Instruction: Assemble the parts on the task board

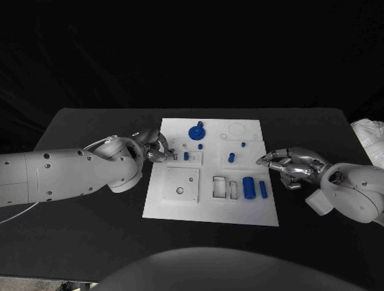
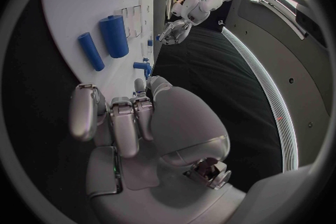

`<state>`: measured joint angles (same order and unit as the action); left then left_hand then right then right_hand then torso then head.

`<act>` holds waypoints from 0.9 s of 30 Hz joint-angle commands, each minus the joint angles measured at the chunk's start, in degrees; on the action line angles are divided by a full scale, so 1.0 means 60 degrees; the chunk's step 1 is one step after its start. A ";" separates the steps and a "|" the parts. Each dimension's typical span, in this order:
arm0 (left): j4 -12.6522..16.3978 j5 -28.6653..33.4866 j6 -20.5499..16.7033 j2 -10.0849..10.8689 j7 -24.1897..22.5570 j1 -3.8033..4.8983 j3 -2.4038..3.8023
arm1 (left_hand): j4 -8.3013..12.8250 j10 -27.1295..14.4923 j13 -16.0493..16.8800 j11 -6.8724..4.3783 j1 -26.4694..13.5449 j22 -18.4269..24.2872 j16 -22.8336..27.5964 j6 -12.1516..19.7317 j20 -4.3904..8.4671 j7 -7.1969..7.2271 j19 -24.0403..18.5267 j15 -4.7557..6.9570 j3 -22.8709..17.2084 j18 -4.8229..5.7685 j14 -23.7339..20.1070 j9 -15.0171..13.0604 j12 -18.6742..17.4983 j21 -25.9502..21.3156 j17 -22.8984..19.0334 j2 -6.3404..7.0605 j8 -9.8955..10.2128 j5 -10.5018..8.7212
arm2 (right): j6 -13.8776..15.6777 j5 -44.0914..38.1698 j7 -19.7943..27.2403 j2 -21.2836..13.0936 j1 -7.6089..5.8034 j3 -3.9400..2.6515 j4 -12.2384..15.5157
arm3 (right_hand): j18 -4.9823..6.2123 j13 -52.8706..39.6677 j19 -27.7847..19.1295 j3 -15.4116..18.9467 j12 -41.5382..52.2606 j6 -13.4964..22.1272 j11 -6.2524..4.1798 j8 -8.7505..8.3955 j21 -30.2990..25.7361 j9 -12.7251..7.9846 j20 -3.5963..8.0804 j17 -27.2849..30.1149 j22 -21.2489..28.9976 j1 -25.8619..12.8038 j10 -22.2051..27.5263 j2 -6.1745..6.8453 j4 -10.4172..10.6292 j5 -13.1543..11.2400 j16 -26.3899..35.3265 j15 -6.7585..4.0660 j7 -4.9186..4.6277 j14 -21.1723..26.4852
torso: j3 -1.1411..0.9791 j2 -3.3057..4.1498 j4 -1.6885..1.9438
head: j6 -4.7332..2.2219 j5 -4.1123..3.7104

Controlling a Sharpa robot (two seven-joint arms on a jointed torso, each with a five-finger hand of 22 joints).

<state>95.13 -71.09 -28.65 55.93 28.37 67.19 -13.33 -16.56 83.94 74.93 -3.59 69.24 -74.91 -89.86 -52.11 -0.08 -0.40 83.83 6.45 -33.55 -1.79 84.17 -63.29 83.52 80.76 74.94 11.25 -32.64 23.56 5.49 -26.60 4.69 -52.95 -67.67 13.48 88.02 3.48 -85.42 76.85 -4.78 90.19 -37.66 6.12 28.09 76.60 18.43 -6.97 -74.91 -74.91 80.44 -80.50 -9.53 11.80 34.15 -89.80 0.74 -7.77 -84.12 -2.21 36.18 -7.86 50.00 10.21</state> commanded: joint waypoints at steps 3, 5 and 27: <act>0.0057 0.0136 0.0191 -0.0024 0.0167 -0.0009 0.0004 | -0.0018 0.0051 0.1401 -0.0010 0.0018 -0.2070 0.0059 -0.0100 0.0015 0.0051 0.0474 0.0013 -0.0097 -0.0039 0.0947 -0.0006 -0.0018 -0.0007 0.2416 -0.0012 -0.0041 -0.0055 | -0.0106 -0.0041 0.0050 0.0014 0.0009 0.0001 -0.0006 | 0.0091 -0.0763 -0.0066 -0.0069 -0.0032 0.0040 -0.0481 0.0061 -0.0041 0.0015 0.0027 -0.2515 -0.1618 -0.0054 -0.1583 0.0049 0.0004 -0.0021 -0.0033 -0.0060 -0.0028 -0.0980 | -0.0006 0.0000 0.0005 | 0.0000 0.0004; 0.0064 0.0129 0.0175 -0.0027 0.0159 -0.0011 0.0004 | -0.0019 0.0049 0.1398 -0.0011 0.0014 -0.2071 0.0060 -0.0103 0.0015 0.0051 0.0476 0.0013 -0.0105 -0.0038 0.0947 -0.0004 -0.0021 -0.0003 0.2416 -0.0014 -0.0040 -0.0056 | -0.0105 -0.0041 0.0050 0.0017 0.0009 0.0001 -0.0007 | 0.0091 -0.0763 -0.0066 -0.0069 -0.0032 0.0040 -0.0481 0.0061 -0.0041 0.0015 0.0027 -0.2515 -0.1618 -0.0054 -0.1583 0.0049 0.0004 -0.0021 -0.0033 -0.0060 -0.0028 -0.0980 | -0.0007 0.0003 0.0005 | 0.0000 0.0005; -0.0152 0.0050 0.0139 -0.0247 0.0067 -0.0121 0.0004 | -0.0022 0.0029 0.1373 -0.0008 -0.0031 -0.2062 0.0074 -0.0106 0.0015 0.0047 0.0464 0.0013 -0.0154 -0.0045 0.0942 0.0015 -0.0045 -0.0036 0.2400 -0.0024 -0.0028 -0.0080 | -0.0099 -0.0041 0.0063 0.0023 0.0010 0.0001 -0.0013 | 0.0093 -0.0763 -0.0073 -0.0091 -0.0032 0.0045 -0.0480 0.0063 -0.0051 0.0017 0.0025 -0.2515 -0.1615 -0.0067 -0.1583 0.0061 0.0002 -0.0020 -0.0033 -0.0058 -0.0029 -0.0980 | -0.0004 0.0006 0.0007 | 0.0000 -0.0021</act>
<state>94.28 -70.70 -28.32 54.61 29.01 66.51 -13.33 -16.82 83.94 74.91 -3.59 69.01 -74.90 -89.62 -52.22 -0.08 -0.50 83.83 6.45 -34.09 -1.79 84.17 -63.24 83.52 80.76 74.92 11.47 -32.56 23.28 5.49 -26.59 4.64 -52.86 -67.67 13.48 87.88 3.48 -85.38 76.85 -5.10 90.24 -37.66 6.12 28.09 76.60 18.46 -6.97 -74.90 -74.95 80.44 -80.51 -9.53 11.79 34.15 -89.80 0.75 -7.77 -84.13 -2.22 36.23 -7.84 50.00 10.09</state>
